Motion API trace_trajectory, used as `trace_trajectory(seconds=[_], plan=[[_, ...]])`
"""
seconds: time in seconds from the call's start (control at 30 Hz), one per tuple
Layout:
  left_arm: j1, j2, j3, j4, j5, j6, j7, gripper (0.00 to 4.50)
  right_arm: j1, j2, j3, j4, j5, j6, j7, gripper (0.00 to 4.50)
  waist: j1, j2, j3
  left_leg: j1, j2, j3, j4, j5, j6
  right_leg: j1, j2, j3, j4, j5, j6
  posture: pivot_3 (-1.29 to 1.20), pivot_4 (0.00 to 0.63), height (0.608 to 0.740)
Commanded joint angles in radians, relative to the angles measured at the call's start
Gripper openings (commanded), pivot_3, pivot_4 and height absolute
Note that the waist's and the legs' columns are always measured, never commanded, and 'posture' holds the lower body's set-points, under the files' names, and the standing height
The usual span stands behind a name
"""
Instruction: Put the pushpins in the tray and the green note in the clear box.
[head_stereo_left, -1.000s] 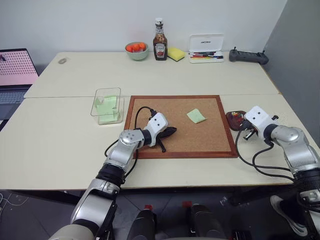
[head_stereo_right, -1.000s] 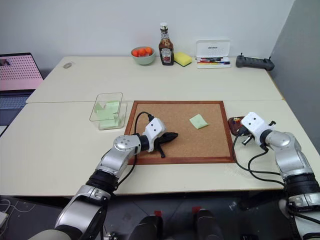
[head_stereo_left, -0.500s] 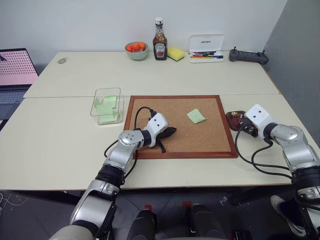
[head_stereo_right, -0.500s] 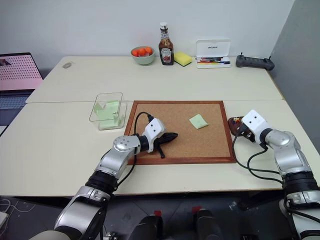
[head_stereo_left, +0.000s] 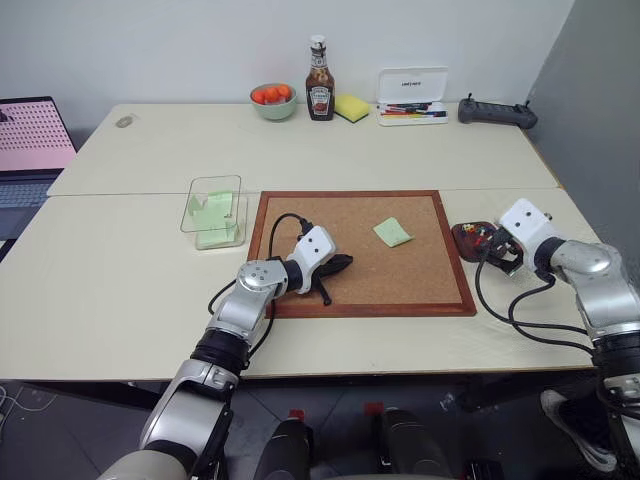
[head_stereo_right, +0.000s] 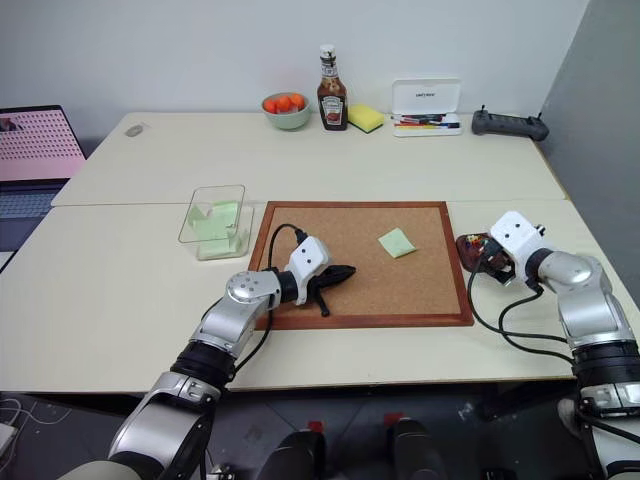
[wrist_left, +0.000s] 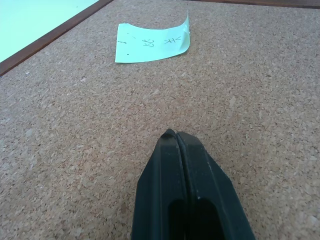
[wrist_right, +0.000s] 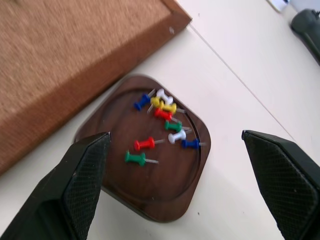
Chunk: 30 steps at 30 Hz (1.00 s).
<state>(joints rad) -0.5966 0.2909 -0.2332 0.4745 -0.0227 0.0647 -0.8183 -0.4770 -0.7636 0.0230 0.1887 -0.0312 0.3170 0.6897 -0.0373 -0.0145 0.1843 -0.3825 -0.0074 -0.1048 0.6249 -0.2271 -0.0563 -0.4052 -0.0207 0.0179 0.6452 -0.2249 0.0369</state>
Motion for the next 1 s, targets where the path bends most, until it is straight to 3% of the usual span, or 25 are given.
trace_trajectory(seconds=[0.03, 0.27, 0.6, 0.93, 1.0], plan=[[0.03, 0.018, -0.028, 0.045, 0.035, 0.036, -0.016, 0.0, 0.009, -0.011, -0.029, -0.109, 0.057, -0.002, 0.06, 4.46, 0.0, 0.0, 0.0, 0.0, 0.0, 0.0, 0.0, 0.0, 0.0, 0.0, 0.0, 0.0, 0.0, 0.0, 0.0, 0.0, 0.15, 0.74], [0.017, 0.022, -0.02, 0.058, 0.03, 0.034, -0.02, 0.0, -0.02, 0.032, 0.077, -0.167, 0.039, -0.072, 0.129, 4.46, -0.003, 0.0, 0.0, 0.0, 0.0, 0.0, 0.0, 0.0, 0.0, 0.0, 0.0, 0.0, 0.0, 0.0, 0.0, 0.0, 0.15, 0.74], [0.006, 0.02, 0.002, 0.034, 0.009, 0.053, -0.018, 0.0, -0.193, 0.159, 0.248, 0.092, -0.092, -0.236, 0.125, 4.46, -0.005, 0.0, 0.0, 0.0, 0.0, -0.001, 0.0, 0.0, 0.0, 0.0, 0.0, -0.001, 0.001, 0.0, 0.0, 0.0, 0.15, 0.74], [-0.001, 0.079, 0.093, -0.246, -0.106, 0.227, -0.04, 0.0, -0.284, 0.198, 0.29, 0.259, -0.143, -0.335, 0.153, 4.46, -0.014, -0.001, 0.003, -0.001, 0.0, -0.001, 0.0, 0.0, 0.0, -0.002, 0.0, -0.001, 0.001, 0.0, 0.0, 0.0, 0.15, 0.74], [0.022, 0.117, 0.106, -0.299, -0.111, 0.251, -0.052, 0.0, -0.305, 0.208, 0.296, 0.292, -0.151, -0.346, 0.16, 4.18, -0.013, -0.001, 0.003, -0.001, 0.0, -0.001, 0.0, 0.0, 0.0, -0.002, 0.0, -0.001, 0.001, 0.0, 0.0, 0.0, 0.15, 0.74]])
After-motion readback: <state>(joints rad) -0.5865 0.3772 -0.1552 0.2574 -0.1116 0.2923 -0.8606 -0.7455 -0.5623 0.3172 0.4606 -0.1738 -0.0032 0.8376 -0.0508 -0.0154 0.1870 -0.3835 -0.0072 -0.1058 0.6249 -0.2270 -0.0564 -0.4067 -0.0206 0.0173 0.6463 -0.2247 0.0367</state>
